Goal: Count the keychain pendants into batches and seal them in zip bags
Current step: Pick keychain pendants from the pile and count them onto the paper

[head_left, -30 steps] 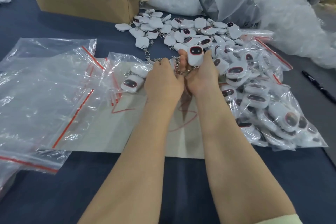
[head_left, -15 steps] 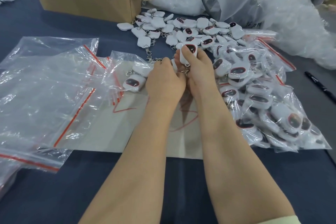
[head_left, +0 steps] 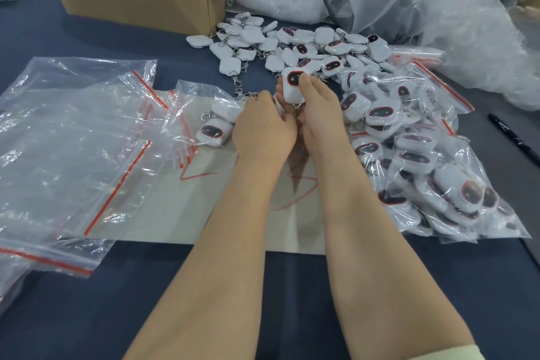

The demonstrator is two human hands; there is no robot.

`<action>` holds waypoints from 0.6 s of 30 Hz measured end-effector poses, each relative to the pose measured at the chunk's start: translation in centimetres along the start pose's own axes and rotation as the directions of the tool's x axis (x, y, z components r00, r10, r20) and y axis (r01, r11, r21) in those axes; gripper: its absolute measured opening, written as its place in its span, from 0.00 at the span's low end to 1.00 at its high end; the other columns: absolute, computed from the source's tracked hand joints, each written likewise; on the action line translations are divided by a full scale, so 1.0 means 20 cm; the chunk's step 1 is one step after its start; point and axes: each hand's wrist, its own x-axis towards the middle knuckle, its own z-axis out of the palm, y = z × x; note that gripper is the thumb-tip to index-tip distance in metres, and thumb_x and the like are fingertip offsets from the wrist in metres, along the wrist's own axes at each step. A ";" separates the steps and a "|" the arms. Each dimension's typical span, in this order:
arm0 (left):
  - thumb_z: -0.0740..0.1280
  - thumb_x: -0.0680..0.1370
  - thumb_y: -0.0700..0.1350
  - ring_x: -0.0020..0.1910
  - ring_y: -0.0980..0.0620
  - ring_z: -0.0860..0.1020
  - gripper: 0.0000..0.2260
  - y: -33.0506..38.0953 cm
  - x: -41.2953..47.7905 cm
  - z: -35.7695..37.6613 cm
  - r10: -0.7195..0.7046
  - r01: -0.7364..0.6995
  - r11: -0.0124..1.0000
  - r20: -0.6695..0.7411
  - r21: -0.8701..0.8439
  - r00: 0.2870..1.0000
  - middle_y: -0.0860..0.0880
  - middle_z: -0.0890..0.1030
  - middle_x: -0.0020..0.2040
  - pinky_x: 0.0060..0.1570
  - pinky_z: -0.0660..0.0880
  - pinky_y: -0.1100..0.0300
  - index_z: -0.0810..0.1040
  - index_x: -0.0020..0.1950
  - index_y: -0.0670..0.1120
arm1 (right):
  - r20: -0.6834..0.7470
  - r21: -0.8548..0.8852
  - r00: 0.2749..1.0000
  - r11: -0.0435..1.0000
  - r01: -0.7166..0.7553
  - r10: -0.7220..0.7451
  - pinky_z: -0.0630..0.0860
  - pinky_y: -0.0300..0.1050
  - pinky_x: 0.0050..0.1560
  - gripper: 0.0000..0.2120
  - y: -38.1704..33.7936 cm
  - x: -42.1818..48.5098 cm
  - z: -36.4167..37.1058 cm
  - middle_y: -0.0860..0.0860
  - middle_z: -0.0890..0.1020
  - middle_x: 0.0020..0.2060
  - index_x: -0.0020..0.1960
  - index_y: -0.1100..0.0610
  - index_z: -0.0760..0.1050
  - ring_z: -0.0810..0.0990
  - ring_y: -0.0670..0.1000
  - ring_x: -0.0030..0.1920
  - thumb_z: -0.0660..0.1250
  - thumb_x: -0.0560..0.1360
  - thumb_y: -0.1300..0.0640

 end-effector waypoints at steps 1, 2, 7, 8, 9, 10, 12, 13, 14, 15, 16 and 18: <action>0.60 0.78 0.49 0.55 0.43 0.75 0.12 0.00 0.00 0.00 0.000 0.000 1.000 -0.001 0.000 1.000 0.45 0.77 0.57 0.45 0.66 0.55 0.72 0.57 0.44 | -0.010 -0.005 1.000 1.000 0.005 -0.005 0.80 0.38 0.41 0.11 0.00 0.00 0.00 0.55 0.80 0.38 0.46 0.63 0.75 0.80 0.49 0.39 0.56 0.82 0.62; 0.60 0.78 0.49 0.55 0.43 0.75 0.12 0.00 0.00 0.00 -0.001 0.001 1.000 -0.002 0.001 1.000 0.45 0.77 0.57 0.45 0.66 0.56 0.72 0.57 0.44 | -0.022 0.004 1.000 1.000 0.005 -0.004 0.80 0.38 0.40 0.11 0.00 0.00 0.00 0.55 0.80 0.38 0.45 0.62 0.75 0.80 0.49 0.38 0.56 0.82 0.62; 0.60 0.78 0.49 0.53 0.43 0.76 0.11 0.00 0.00 0.00 -0.015 0.014 1.000 -0.007 -0.022 1.000 0.45 0.78 0.54 0.45 0.68 0.54 0.73 0.55 0.43 | 0.013 0.057 0.997 0.995 -0.076 0.075 0.80 0.42 0.47 0.11 0.00 0.00 0.01 0.60 0.79 0.46 0.59 0.69 0.72 0.81 0.51 0.43 0.55 0.82 0.67; 0.60 0.78 0.48 0.53 0.43 0.76 0.11 0.00 0.00 0.00 -0.018 0.018 0.999 -0.001 -0.032 1.000 0.45 0.78 0.54 0.46 0.69 0.54 0.73 0.55 0.43 | 0.032 0.043 0.996 0.996 -0.080 0.079 0.79 0.43 0.50 0.13 0.00 0.00 0.01 0.61 0.78 0.48 0.62 0.71 0.70 0.81 0.51 0.44 0.54 0.80 0.70; 0.60 0.78 0.48 0.53 0.43 0.75 0.11 0.00 0.00 0.00 -0.020 0.020 0.999 0.005 -0.043 1.000 0.45 0.78 0.54 0.46 0.70 0.54 0.73 0.55 0.43 | 0.045 0.028 0.996 0.997 -0.072 0.070 0.79 0.43 0.51 0.15 0.00 -0.01 0.01 0.61 0.78 0.50 0.64 0.71 0.69 0.81 0.51 0.45 0.53 0.79 0.73; 0.60 0.78 0.48 0.54 0.43 0.75 0.11 0.00 0.00 -0.01 -0.021 0.021 0.998 0.010 -0.054 1.000 0.45 0.78 0.54 0.47 0.70 0.54 0.73 0.55 0.43 | 0.052 0.013 0.997 0.999 -0.053 0.052 0.79 0.43 0.52 0.16 -0.01 -0.01 0.01 0.61 0.78 0.50 0.65 0.71 0.68 0.81 0.51 0.45 0.53 0.78 0.74; 0.61 0.77 0.47 0.54 0.43 0.75 0.10 0.00 0.00 -0.01 -0.025 0.026 0.997 0.022 -0.075 0.999 0.44 0.78 0.55 0.48 0.70 0.54 0.72 0.56 0.43 | 0.038 -0.016 0.999 1.000 -0.008 0.009 0.79 0.42 0.51 0.17 -0.02 -0.01 0.01 0.59 0.79 0.48 0.66 0.70 0.67 0.81 0.50 0.45 0.53 0.78 0.74; 0.62 0.77 0.46 0.55 0.43 0.75 0.11 0.00 0.01 -0.02 -0.030 0.032 0.996 0.028 -0.086 0.999 0.44 0.78 0.55 0.49 0.71 0.54 0.72 0.57 0.43 | 0.024 -0.025 1.000 1.000 0.007 -0.007 0.79 0.42 0.50 0.17 -0.03 -0.01 0.01 0.59 0.79 0.48 0.67 0.69 0.66 0.81 0.50 0.44 0.54 0.78 0.74; 0.62 0.77 0.45 0.55 0.43 0.76 0.12 0.00 0.01 -0.02 -0.038 0.041 0.994 0.032 -0.104 0.999 0.44 0.78 0.55 0.50 0.71 0.54 0.72 0.58 0.42 | 0.011 -0.034 1.000 0.999 0.016 -0.015 0.79 0.40 0.49 0.17 -0.04 -0.01 0.01 0.59 0.79 0.50 0.67 0.69 0.66 0.81 0.50 0.44 0.54 0.79 0.73; 0.62 0.77 0.43 0.54 0.43 0.76 0.12 0.00 0.01 -0.03 -0.047 0.051 0.990 0.033 -0.133 0.998 0.44 0.78 0.55 0.50 0.71 0.55 0.72 0.59 0.42 | 0.002 -0.054 1.000 0.998 0.018 -0.018 0.80 0.39 0.48 0.16 -0.05 -0.02 0.01 0.60 0.78 0.52 0.67 0.68 0.65 0.82 0.49 0.44 0.55 0.79 0.72; 0.63 0.76 0.43 0.54 0.44 0.76 0.13 0.00 0.01 -0.03 -0.060 0.064 0.983 0.030 -0.171 0.998 0.44 0.78 0.55 0.49 0.71 0.57 0.72 0.60 0.42 | 0.005 -0.088 1.000 0.996 0.016 -0.016 0.80 0.38 0.47 0.15 -0.06 -0.02 0.02 0.61 0.78 0.53 0.65 0.67 0.65 0.82 0.49 0.43 0.56 0.79 0.71; 0.63 0.76 0.43 0.52 0.46 0.76 0.12 0.00 0.02 -0.04 -0.089 0.088 0.965 0.009 -0.246 0.996 0.46 0.79 0.53 0.46 0.69 0.61 0.73 0.60 0.43 | 0.023 -0.220 1.000 0.975 0.010 -0.005 0.80 0.35 0.41 0.12 -0.08 -0.03 0.03 0.64 0.78 0.55 0.61 0.66 0.66 0.82 0.49 0.41 0.60 0.79 0.68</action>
